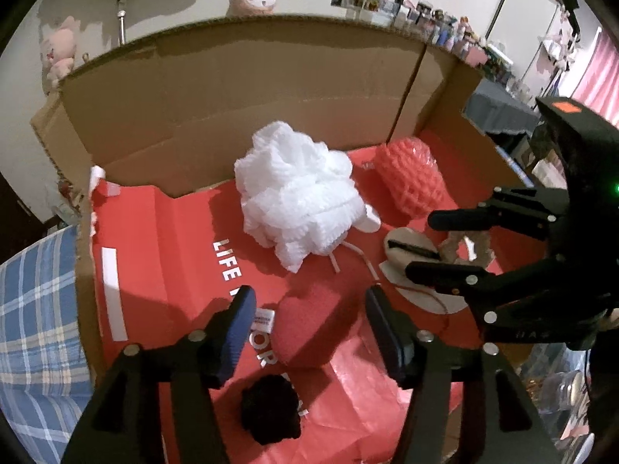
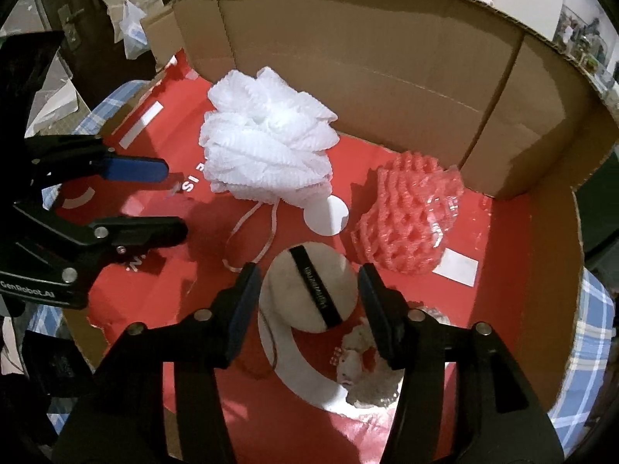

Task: Organize soft objects
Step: 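Open the left tool over the box floor while the right tool releases the puff beside it, then withdraw both open tools from the box back toward the table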

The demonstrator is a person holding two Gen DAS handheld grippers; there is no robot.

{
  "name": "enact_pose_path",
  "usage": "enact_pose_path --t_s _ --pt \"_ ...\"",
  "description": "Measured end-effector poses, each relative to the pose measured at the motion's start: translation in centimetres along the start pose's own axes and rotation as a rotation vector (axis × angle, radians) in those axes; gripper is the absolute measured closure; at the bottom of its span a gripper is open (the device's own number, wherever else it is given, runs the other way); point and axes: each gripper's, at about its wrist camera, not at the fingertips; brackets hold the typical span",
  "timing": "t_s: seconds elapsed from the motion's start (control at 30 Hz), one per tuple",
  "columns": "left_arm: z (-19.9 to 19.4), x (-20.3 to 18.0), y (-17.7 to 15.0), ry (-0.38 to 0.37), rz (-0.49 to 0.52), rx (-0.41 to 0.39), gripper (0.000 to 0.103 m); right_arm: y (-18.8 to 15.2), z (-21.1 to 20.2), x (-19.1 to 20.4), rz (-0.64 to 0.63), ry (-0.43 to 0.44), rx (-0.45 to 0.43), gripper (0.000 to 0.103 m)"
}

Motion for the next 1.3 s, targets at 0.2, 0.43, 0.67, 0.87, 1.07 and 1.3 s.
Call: enact_pose_path --t_s 0.2,0.43,0.67,0.87,1.07,1.3 --pt "-2.9 -0.2 -0.9 -0.021 -0.029 -0.060 0.030 -0.6 -3.0 -0.2 0.033 -0.015 -0.048 0.051" --pt "-7.6 -2.0 -3.0 -0.044 -0.054 -0.154 0.019 -3.0 -9.5 0.5 0.071 -0.057 -0.148 0.042" --pt "-13.2 -4.8 -6.0 -0.022 -0.037 -0.303 0.007 -4.6 -15.4 3.4 0.108 -0.115 -0.256 0.032" --pt "-17.9 -6.2 -9.6 0.003 -0.017 -0.437 0.000 -6.9 -20.5 6.4 0.108 -0.167 -0.338 0.027" --pt "-21.9 -7.5 -14.4 0.005 -0.002 -0.567 0.000 -10.3 -24.3 10.5 0.100 -0.224 -0.424 0.018" --pt "-24.5 -8.7 -19.7 -0.019 -0.001 -0.662 0.000 -14.8 -27.3 15.2 0.094 -0.323 -0.524 0.017"
Point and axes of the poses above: each gripper's, at about its wrist camera, not at the fingertips, and z roughly the way its jaws point, x to its left, y to its top, and after that the axes turned 14 degrees about -z, right-handed
